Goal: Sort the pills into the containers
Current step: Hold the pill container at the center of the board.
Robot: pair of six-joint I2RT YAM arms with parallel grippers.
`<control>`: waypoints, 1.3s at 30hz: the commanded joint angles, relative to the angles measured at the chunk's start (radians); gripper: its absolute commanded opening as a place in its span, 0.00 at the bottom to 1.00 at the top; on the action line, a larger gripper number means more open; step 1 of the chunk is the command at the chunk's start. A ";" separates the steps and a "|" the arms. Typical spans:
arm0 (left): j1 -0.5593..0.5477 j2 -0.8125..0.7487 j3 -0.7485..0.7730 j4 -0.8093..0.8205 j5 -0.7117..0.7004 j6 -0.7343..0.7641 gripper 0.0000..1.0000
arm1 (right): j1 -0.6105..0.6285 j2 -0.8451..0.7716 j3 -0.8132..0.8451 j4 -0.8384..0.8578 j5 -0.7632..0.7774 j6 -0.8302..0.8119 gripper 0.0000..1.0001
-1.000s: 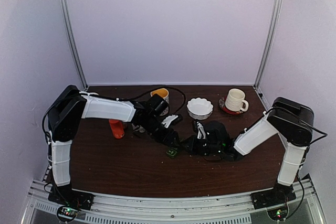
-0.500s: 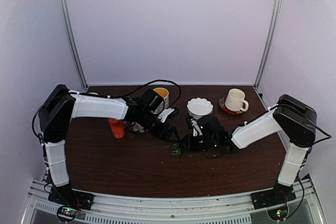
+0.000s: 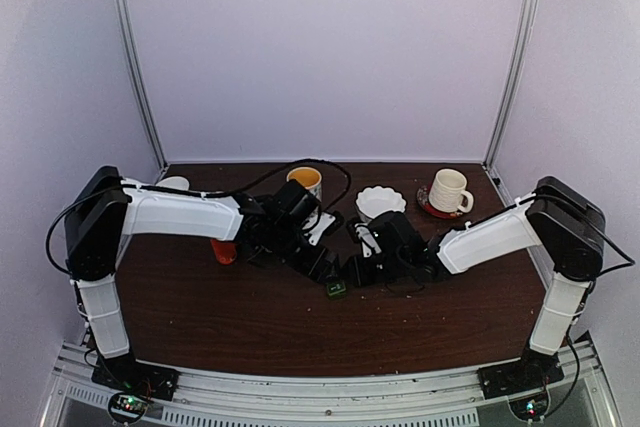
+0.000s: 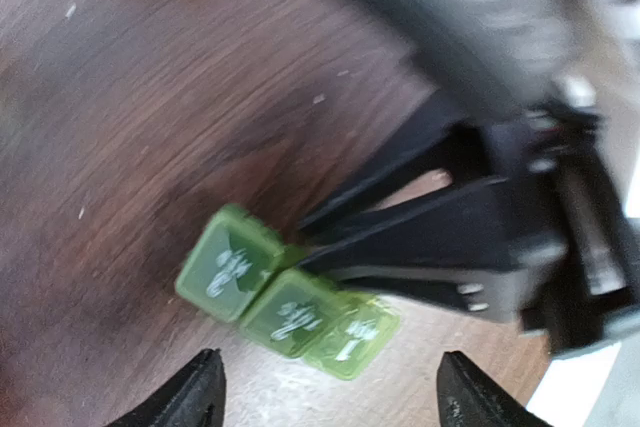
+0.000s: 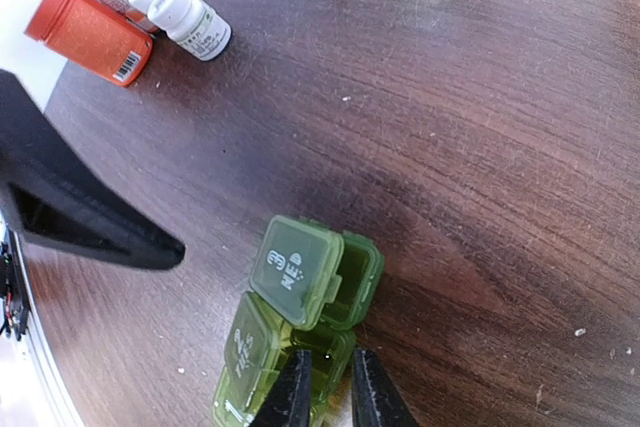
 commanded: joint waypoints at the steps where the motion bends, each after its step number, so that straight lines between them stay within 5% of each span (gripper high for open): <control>1: 0.010 -0.035 -0.057 0.046 -0.072 -0.079 0.71 | 0.007 -0.026 0.007 -0.015 -0.009 -0.030 0.18; 5: 0.016 -0.077 -0.114 0.111 -0.071 -0.110 0.57 | 0.011 -0.032 -0.004 0.005 -0.020 -0.042 0.19; 9: 0.026 -0.091 -0.143 0.133 -0.061 -0.122 0.25 | 0.011 -0.035 0.013 -0.008 -0.034 -0.109 0.20; 15: 0.052 -0.078 -0.176 0.174 -0.030 -0.132 0.01 | 0.013 -0.031 0.054 -0.067 -0.035 -0.215 0.20; 39: 0.067 0.085 -0.057 0.166 0.070 -0.089 0.00 | 0.025 0.003 0.067 -0.032 -0.071 -0.244 0.24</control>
